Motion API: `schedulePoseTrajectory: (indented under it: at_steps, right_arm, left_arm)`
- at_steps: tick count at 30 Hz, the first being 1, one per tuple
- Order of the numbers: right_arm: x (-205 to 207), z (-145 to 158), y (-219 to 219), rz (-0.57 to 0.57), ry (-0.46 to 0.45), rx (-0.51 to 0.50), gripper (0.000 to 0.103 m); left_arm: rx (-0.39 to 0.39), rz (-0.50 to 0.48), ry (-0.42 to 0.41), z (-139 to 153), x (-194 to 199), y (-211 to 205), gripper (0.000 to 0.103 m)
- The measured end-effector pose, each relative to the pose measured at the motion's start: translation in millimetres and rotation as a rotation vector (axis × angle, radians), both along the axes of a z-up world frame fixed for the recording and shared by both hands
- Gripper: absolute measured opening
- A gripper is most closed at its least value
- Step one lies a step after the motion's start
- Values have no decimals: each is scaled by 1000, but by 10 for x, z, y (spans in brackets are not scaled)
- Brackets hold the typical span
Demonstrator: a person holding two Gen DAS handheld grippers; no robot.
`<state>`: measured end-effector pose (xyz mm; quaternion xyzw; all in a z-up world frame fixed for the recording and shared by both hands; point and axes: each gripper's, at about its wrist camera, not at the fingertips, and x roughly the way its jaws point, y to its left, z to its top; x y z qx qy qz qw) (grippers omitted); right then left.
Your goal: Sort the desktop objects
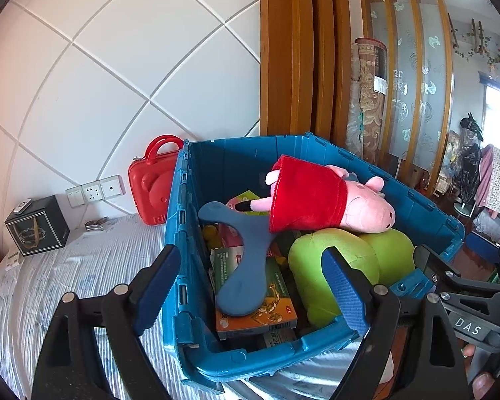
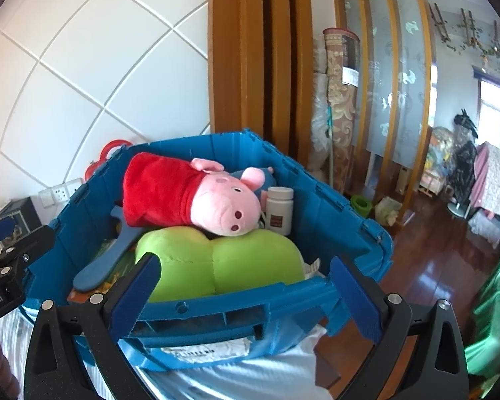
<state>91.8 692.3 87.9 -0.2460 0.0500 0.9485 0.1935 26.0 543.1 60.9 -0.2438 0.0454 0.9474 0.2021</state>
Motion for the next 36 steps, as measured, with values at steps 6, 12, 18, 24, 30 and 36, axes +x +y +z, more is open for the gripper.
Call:
schedulePoseTrajectory:
  at_steps: [6, 12, 18, 24, 30, 36]
  right_arm:
    - [-21, -12, 19, 0, -6, -8, 103]
    - [-39, -24, 19, 4, -12, -10, 103]
    - [-53, -26, 23, 9, -12, -11, 103]
    - [-59, -29, 27, 8, -13, -15, 103]
    - [-76, -43, 44, 7, -15, -23, 103]
    - [-77, -43, 46, 6, -15, -22, 103]
  left_arm:
    - [-5, 0, -6, -5, 7, -15, 87]
    - [-15, -7, -21, -31, -7, 0, 87]
    - [-28, -4, -30, -55, -23, 4, 87]
    - [-31, -11, -41, -68, -42, -1, 87]
    - [-37, -3, -49, -87, -67, 4, 87]
    - [-40, -10, -53, -97, -63, 12, 87]
